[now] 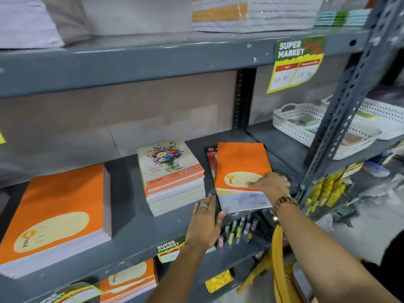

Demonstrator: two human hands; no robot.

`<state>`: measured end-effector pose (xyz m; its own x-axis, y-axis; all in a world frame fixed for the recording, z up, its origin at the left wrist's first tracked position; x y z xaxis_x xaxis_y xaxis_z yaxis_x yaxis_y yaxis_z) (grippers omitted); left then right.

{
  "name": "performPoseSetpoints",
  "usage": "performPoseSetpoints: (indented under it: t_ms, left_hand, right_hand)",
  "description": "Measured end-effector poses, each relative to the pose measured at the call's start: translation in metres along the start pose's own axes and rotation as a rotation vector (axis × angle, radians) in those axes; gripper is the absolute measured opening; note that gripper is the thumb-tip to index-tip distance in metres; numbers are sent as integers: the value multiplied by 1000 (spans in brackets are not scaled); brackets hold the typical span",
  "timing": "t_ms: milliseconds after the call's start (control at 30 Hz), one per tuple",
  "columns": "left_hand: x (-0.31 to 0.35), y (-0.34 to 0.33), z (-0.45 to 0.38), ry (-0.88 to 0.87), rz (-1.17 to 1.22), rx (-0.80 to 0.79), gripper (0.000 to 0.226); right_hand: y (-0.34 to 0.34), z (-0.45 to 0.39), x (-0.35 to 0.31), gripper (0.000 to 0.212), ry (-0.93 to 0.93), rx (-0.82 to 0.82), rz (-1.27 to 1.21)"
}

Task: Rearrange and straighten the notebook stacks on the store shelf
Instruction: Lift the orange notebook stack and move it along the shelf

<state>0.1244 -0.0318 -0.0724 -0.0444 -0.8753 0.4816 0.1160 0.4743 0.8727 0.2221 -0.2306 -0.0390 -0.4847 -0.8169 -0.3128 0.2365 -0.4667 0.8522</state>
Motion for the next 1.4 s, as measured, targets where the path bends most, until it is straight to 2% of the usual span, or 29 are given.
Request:
performPoseSetpoints:
  t_ms: [100, 167, 200, 300, 333, 600, 700, 800, 967, 1133, 1267, 1400]
  left_hand:
    - [0, -2, -2, 0, -36, 16, 57]
    - [-1, -2, -3, 8, -43, 21, 57]
    - [-1, -2, -3, 12, -47, 22, 57]
    - [-1, -3, -3, 17, -55, 14, 57]
    - [0, -3, -2, 20, -50, 11, 57]
    - [2, 12, 3, 94, 150, 33, 54]
    - [1, 33, 8, 135, 226, 119, 52]
    - [9, 59, 13, 106, 316, 237, 48]
    - [7, 112, 40, 133, 534, 510, 32]
    - [-16, 143, 57, 194, 800, 534, 26]
    - [-44, 160, 81, 233, 979, 542, 20]
    - [-98, 168, 114, 365, 1079, 601, 18]
  right_hand:
    - [2, -5, 3, 103, -41, -18, -47]
    - [2, -8, 0, 102, -35, -16, -122]
    - [2, -9, -2, 94, -14, -2, -175]
    - [10, -11, -5, 49, 77, 85, -345]
    - [12, -10, -5, 42, 98, 107, -370]
    - [30, -3, -8, 28, 179, 132, -555]
    - [43, 6, -6, 25, 209, 178, -643]
    - [58, 19, -4, 12, 256, 223, -724]
    - [77, 49, -5, 13, 318, 248, -845]
    - [60, 85, -33, 8, 365, 105, -954]
    - [32, 118, -71, 17, 456, 40, -938]
    - [-10, 151, -110, 24, 525, -78, -943]
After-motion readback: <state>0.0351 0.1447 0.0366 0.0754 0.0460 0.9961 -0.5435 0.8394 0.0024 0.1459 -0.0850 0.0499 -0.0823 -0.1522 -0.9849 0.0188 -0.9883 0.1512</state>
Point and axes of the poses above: each hand's wrist, its own z-axis away from the middle knuckle, its own y-axis out of the back of the hand, x = y × z, the point moved 10 cm from there along -z, towards the middle knuckle, and after that the axes turned 7 degrees about -x, right-handed, at the moved point
